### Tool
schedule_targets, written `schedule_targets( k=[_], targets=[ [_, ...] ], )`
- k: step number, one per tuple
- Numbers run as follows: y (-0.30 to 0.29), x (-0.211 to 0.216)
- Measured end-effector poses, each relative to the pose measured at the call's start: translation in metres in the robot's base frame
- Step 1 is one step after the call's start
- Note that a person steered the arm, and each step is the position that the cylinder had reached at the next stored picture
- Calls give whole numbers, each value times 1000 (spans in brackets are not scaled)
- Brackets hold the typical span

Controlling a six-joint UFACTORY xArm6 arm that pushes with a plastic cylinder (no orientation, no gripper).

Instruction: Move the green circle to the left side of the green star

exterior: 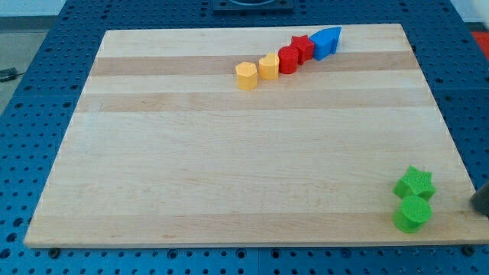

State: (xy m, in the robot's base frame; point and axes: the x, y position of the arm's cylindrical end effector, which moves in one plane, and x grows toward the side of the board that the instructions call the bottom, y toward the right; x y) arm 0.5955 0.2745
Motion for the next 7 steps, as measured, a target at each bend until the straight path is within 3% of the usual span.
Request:
schedule_targets(
  k=[1, 4, 7],
  targets=[
    [-12, 23],
    [-93, -1],
    [-175, 22]
  ],
)
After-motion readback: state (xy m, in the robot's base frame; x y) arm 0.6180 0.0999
